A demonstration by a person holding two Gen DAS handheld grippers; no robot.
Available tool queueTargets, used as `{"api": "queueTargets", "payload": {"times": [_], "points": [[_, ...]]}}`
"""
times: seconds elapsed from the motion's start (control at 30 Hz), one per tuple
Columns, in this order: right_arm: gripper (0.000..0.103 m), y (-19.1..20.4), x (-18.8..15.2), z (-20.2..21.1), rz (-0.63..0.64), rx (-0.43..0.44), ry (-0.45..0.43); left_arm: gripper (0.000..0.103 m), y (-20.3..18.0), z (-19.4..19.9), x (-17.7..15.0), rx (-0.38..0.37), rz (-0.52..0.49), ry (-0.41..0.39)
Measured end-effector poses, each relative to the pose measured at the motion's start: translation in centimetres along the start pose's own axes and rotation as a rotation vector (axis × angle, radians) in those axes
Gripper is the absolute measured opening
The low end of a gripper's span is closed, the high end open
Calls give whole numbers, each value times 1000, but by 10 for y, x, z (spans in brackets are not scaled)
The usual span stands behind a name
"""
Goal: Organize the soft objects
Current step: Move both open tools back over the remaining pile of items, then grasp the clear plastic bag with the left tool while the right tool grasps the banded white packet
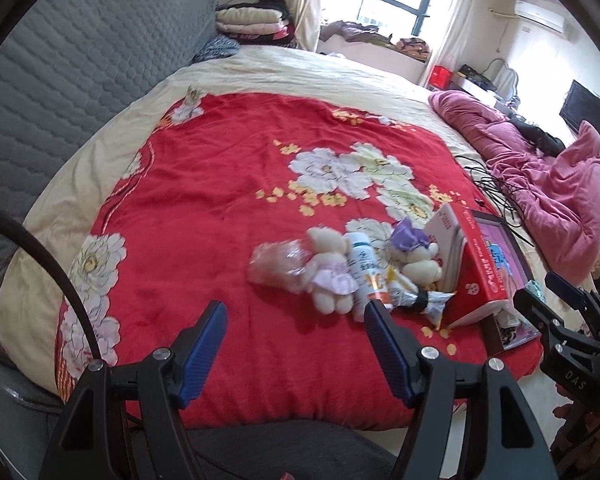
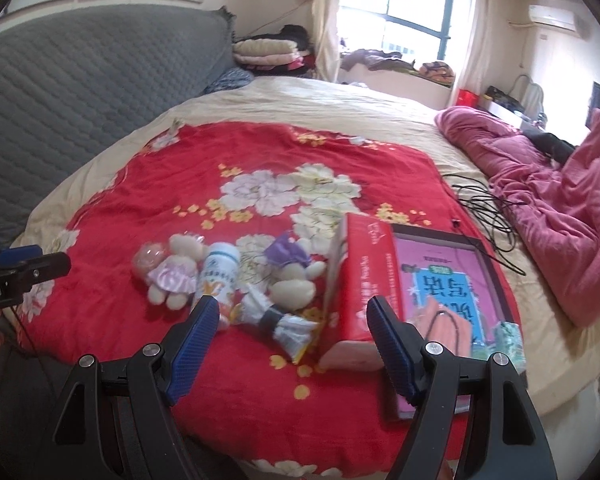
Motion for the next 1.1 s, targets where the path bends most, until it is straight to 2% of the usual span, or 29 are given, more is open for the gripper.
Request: {"api": "queueTargets", "payload": {"times": [0.2,0.57,0.83,1.1], "points": [[77,14,-11,-17,25,23,34,70,10,-14,-7,6,21,29],[77,10,-31,-50,22,40,102,70,18,-49,-15,-3,60,99],[77,10,-36,-72,16,47,138,70,19,-84,1,-68,123,150],[77,8,-38,-96,35,46,177,70,6,-123,17,-70,82,194]]}}
Point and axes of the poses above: each gripper's, at about its wrist camera, not at the fingertips, and z roughly against the way its jaws point, y to its left, x to its top, the point moved 9 cm from there along -z, roughly the way its jaws point, and after that the axes turned 14 degrees about x, right-handed, at the moved point
